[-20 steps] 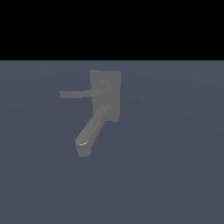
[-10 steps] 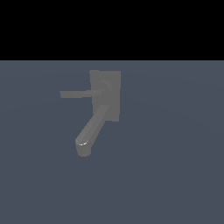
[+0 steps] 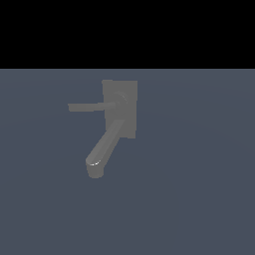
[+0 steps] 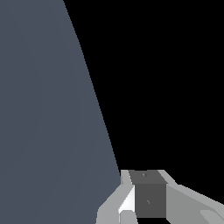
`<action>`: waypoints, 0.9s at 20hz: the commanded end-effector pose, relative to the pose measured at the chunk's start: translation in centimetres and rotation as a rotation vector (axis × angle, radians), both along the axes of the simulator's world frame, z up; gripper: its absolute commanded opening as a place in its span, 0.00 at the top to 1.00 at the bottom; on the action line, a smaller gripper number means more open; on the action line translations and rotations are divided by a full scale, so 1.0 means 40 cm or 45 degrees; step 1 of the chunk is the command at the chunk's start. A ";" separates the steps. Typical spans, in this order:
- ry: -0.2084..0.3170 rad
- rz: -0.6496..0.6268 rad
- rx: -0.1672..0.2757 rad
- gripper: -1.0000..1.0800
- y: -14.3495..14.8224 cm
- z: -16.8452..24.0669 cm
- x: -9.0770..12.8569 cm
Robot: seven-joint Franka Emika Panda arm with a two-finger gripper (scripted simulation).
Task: Turn on the faucet by rotating a designated handle.
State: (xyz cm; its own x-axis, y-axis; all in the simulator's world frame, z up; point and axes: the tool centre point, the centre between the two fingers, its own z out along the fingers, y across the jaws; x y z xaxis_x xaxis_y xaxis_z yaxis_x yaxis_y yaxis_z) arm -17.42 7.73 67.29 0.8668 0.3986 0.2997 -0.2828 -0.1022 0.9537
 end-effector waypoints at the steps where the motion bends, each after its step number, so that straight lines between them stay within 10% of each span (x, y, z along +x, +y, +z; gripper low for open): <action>1: 0.001 0.020 -0.130 1.00 0.048 0.005 0.024; 9: 0.032 0.067 -0.400 1.00 0.151 -0.013 0.086; 18: 0.061 0.095 -0.537 1.00 0.206 -0.036 0.122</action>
State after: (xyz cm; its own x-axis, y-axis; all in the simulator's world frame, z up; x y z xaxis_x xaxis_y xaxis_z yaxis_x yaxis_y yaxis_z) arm -12.76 15.83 65.98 0.8397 0.5390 0.0660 -0.2468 0.2705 0.9305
